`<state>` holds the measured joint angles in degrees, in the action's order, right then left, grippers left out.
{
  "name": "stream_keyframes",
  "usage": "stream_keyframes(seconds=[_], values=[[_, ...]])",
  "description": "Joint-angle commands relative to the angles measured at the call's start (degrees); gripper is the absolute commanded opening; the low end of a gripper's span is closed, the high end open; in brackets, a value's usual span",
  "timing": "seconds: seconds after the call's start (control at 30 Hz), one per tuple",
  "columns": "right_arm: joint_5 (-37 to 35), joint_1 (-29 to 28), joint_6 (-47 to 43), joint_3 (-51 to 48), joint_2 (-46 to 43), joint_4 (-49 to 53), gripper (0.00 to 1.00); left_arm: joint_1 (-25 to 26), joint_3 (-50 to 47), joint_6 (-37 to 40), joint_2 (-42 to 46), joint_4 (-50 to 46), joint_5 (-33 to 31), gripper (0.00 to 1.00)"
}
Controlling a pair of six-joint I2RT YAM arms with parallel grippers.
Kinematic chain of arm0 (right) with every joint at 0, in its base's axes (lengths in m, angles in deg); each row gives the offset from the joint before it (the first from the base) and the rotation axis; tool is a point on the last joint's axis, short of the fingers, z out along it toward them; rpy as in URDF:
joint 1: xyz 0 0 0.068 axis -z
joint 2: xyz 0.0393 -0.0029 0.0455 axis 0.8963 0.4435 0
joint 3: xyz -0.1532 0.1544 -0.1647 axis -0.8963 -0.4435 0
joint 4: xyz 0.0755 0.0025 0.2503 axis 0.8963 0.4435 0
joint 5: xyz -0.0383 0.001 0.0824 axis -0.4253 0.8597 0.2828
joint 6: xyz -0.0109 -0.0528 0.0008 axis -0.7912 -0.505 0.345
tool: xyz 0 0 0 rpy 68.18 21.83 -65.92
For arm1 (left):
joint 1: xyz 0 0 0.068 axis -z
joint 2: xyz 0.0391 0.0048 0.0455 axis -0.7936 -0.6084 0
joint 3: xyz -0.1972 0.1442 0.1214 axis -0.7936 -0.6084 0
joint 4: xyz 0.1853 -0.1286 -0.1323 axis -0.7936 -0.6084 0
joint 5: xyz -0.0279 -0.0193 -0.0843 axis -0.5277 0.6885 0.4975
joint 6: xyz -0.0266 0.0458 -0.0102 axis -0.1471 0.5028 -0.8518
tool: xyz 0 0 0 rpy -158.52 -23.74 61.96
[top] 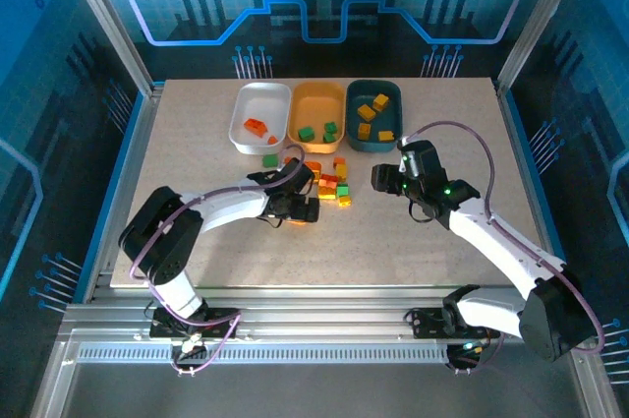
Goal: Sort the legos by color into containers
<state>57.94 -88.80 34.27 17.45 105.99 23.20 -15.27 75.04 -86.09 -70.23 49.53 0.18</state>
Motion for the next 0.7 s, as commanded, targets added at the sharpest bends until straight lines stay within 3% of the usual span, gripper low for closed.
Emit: stream_keyframes(seconds=[0.0,0.37,0.6,0.67], values=[[1.05,-0.72,0.45,-0.42,-0.34,-1.07,0.73,0.27,2.08,1.15,-2.12,-3.09,1.53,0.97],[1.13,-0.71,0.45,-0.57,-0.16,-1.08,0.73,0.73,2.29,3.35,-5.52,1.2,-1.16,0.83],[0.96,-0.67,0.36,-0.69,-0.27,-1.21,0.73,0.72,2.53,5.41,-5.92,2.39,-1.17,0.63],[1.03,-0.72,0.39,-0.69,-0.16,-1.28,0.73,0.72,2.88,5.47,-6.08,2.23,-1.32,0.62]])
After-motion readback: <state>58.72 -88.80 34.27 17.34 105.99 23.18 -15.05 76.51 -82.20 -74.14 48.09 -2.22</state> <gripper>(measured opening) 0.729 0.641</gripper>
